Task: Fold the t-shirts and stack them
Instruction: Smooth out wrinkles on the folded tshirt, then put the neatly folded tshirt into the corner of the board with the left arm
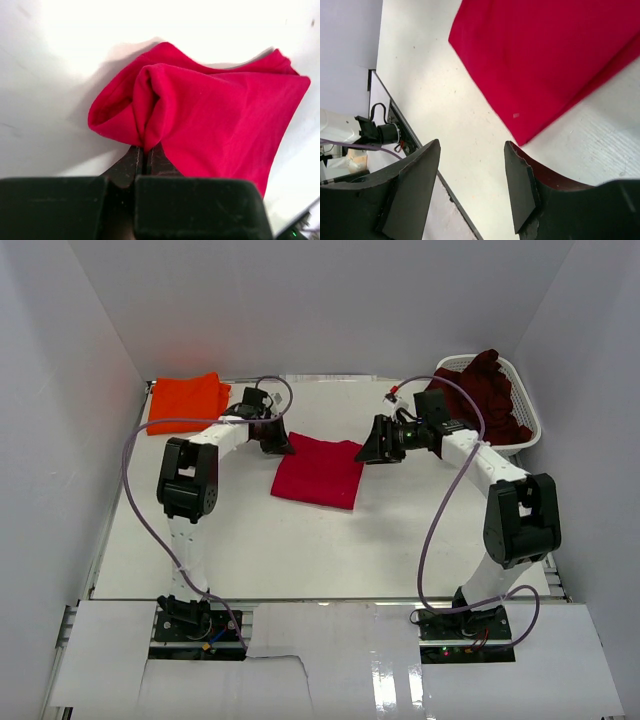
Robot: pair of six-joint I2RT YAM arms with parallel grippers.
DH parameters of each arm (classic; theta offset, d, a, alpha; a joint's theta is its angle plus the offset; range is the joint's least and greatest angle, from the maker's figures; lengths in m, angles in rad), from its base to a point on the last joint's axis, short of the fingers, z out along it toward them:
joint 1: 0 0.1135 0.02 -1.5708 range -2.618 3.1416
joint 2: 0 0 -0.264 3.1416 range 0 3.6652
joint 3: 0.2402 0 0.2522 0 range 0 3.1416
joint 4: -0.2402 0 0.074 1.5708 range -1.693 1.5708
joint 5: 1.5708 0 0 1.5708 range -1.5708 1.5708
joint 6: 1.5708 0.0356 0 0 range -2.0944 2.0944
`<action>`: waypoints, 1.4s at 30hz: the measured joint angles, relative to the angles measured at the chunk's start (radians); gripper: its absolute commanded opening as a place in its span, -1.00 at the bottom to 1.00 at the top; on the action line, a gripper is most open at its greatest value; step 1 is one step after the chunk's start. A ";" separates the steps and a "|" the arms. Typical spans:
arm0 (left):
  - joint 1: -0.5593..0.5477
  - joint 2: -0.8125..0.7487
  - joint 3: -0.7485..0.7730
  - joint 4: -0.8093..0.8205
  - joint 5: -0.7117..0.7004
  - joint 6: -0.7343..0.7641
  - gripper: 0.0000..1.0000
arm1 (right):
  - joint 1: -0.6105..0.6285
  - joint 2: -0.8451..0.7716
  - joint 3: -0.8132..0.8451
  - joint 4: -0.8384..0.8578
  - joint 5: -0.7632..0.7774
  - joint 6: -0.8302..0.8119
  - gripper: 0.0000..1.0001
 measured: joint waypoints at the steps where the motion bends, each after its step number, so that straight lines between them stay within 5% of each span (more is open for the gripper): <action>1: 0.007 0.010 0.032 -0.018 -0.014 0.014 -1.00 | 0.000 -0.026 -0.013 -0.010 0.005 -0.005 0.22; 15: 0.177 0.141 0.439 -0.173 -0.077 0.170 -1.00 | 0.001 -0.166 -0.216 -0.087 0.029 -0.032 0.22; 29: 0.242 0.287 0.734 -0.151 -0.072 0.204 -1.00 | 0.002 -0.278 -0.333 -0.138 0.032 -0.053 0.22; 42: 0.278 0.275 0.693 -0.051 -0.117 0.248 -1.00 | 0.016 -0.278 -0.406 -0.150 0.039 -0.066 0.22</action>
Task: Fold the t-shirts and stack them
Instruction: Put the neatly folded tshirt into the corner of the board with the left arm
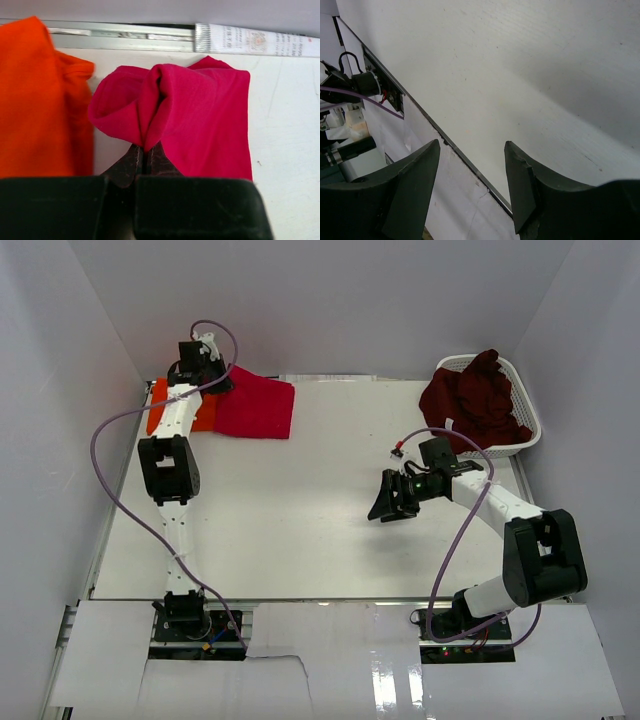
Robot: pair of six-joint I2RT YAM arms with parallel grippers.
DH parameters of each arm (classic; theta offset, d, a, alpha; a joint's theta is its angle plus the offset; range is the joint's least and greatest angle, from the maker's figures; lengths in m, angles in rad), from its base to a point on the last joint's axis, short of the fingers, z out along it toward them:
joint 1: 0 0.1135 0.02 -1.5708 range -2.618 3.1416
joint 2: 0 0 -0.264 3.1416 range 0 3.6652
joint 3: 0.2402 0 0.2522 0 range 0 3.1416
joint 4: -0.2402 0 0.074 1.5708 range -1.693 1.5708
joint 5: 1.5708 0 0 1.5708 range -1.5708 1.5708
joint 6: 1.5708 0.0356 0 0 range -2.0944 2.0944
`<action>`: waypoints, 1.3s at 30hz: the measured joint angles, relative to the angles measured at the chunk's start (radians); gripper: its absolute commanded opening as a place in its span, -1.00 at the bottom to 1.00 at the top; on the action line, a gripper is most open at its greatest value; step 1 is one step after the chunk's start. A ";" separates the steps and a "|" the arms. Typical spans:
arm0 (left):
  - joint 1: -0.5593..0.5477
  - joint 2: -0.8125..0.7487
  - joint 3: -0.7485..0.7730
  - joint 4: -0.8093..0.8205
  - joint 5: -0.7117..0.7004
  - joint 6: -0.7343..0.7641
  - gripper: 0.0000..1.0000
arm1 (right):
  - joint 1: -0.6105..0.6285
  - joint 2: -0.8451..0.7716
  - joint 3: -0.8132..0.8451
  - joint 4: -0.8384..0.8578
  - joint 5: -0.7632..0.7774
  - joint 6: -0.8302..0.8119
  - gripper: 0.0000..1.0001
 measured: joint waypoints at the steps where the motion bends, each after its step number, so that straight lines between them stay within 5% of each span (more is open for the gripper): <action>1: 0.009 -0.002 0.000 0.000 -0.002 0.003 -1.00 | 0.001 0.000 -0.005 -0.003 0.001 0.000 0.22; 39: 0.177 -0.140 -0.044 0.096 -0.044 0.101 -1.00 | 0.198 0.097 0.000 -0.016 0.056 0.073 0.22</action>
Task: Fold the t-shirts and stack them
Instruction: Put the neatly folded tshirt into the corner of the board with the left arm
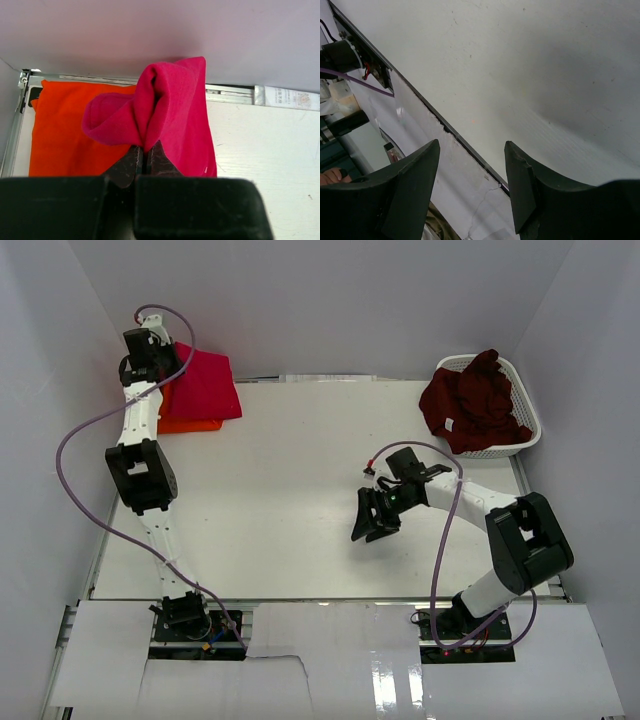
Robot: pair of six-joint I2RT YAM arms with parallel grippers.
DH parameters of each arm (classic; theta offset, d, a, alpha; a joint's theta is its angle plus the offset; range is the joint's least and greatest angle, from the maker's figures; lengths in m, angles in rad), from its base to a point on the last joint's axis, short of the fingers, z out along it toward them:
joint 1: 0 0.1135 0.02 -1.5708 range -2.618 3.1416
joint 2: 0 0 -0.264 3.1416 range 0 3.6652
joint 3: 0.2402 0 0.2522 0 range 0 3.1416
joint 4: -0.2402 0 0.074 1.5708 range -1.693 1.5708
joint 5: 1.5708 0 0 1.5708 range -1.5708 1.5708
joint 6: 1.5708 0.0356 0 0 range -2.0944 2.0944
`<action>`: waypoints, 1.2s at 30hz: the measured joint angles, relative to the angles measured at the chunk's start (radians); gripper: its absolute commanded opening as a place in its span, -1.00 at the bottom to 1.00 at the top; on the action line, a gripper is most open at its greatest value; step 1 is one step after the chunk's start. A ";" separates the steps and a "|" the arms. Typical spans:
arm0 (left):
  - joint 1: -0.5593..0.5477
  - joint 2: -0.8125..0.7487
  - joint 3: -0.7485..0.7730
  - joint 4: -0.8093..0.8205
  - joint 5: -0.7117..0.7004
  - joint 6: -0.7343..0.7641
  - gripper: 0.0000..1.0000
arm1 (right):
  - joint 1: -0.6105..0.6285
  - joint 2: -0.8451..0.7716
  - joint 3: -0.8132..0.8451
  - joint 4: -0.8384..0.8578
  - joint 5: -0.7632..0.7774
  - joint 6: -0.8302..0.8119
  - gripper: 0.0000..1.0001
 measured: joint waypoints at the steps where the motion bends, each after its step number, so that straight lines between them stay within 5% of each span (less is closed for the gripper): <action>1: 0.002 0.000 -0.005 0.001 0.000 0.004 -1.00 | 0.005 0.002 0.002 0.001 0.001 0.003 0.22; 36: 0.003 0.020 -0.235 0.307 -0.296 0.140 -1.00 | 0.068 0.092 0.098 -0.039 0.000 0.031 0.22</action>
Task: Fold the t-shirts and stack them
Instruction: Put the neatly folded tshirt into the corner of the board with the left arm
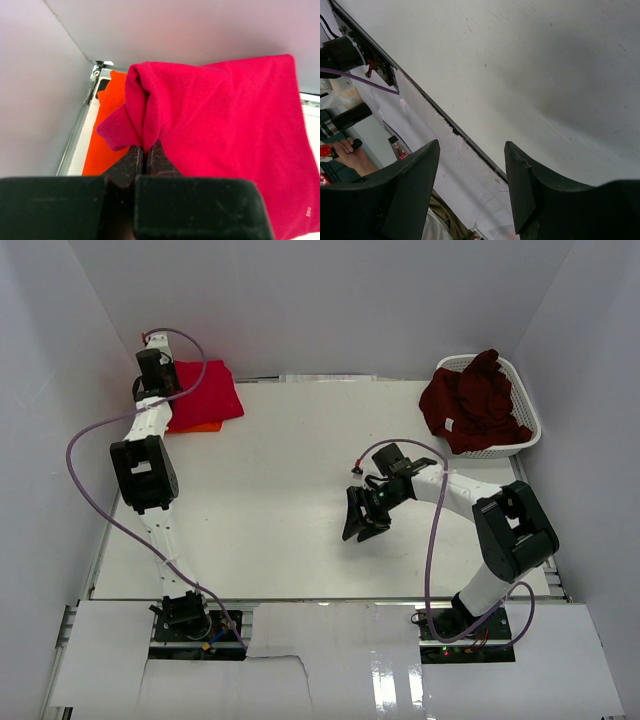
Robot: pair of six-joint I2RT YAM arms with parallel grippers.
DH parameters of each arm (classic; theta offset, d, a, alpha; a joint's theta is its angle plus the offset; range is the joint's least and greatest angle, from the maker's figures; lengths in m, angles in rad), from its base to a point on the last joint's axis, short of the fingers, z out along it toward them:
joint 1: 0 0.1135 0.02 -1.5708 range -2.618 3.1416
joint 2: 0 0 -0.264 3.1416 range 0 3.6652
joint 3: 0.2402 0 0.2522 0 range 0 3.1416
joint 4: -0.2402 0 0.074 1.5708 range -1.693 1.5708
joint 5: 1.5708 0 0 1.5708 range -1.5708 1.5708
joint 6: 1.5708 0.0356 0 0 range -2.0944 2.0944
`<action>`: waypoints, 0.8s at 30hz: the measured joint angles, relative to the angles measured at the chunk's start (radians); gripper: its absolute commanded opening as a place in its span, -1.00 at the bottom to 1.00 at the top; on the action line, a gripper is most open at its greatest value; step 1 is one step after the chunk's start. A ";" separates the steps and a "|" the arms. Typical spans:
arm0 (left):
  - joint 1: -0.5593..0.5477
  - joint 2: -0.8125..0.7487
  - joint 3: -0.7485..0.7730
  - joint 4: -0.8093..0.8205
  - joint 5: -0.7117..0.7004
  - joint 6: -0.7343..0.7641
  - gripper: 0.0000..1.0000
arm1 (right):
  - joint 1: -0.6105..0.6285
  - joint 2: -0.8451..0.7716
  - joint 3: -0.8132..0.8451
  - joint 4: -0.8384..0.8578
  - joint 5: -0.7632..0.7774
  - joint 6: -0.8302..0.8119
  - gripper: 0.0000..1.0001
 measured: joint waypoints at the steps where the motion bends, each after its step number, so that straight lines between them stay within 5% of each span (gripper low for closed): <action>1: 0.000 0.000 -0.006 0.006 -0.007 0.003 -1.00 | 0.002 0.004 0.003 -0.002 0.000 0.002 0.22; 24: 0.023 0.066 -0.009 0.098 -0.067 0.008 -1.00 | 0.049 0.067 0.064 -0.050 -0.003 0.018 0.22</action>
